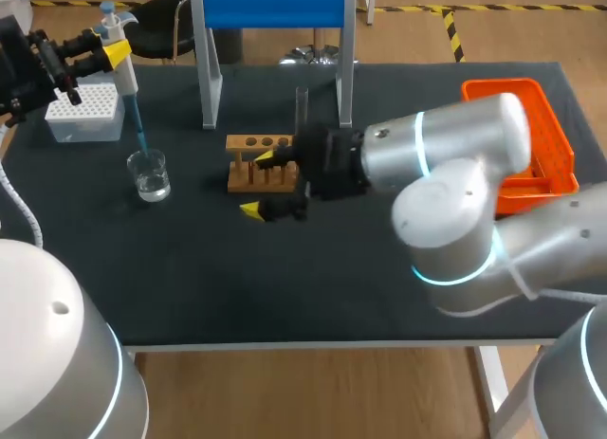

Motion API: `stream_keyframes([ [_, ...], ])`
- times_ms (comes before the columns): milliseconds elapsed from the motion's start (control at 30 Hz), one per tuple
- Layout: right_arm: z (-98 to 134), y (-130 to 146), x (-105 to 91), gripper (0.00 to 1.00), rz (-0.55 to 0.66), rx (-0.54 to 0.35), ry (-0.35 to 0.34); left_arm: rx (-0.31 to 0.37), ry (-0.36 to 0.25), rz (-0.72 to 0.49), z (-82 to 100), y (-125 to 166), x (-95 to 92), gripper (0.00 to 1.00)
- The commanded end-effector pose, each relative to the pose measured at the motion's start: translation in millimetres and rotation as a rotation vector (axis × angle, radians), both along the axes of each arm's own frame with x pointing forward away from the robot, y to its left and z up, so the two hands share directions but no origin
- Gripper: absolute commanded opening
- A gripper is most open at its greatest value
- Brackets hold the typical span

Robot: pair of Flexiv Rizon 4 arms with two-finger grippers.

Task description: Invert the test tube, pick up the pipette, mount the tip to pipette, aspirate from beaker and dispense into the tube, eject the tip, return the pipette, and cap with the stopper.

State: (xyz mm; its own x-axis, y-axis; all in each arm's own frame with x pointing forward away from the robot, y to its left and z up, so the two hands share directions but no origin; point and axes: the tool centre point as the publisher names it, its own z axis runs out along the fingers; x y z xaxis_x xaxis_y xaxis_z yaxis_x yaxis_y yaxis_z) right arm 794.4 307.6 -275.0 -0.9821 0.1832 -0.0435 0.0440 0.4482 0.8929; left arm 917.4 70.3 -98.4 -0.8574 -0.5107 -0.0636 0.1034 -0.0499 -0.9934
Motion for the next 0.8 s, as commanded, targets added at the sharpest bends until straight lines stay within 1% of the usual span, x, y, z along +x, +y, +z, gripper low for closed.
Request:
stream_keyframes([
  [33,-28.0,71.2,15.3,1.0,-0.052,-0.024,-0.014,-0.001,-0.002,-0.002,-0.4,0.4,0.4,0.0],
  [233,-31.6,95.5,26.0,1.0,-0.085,-0.031,-0.028,-0.001,-0.002,-0.002,-0.4,0.4,0.4,0.0],
  [367,-35.7,106.2,31.1,1.0,-0.102,-0.032,-0.03,-0.001,-0.002,-0.002,-0.4,0.4,0.4,0.0],
  [500,-43.2,111.8,35.7,1.0,-0.125,-0.03,-0.008,-0.001,-0.002,-0.002,-0.4,0.4,0.4,0.0],
  [800,-49.6,114.0,39.9,1.0,-0.152,-0.024,-0.003,-0.001,-0.002,-0.002,-0.4,0.4,0.4,0.0],
])
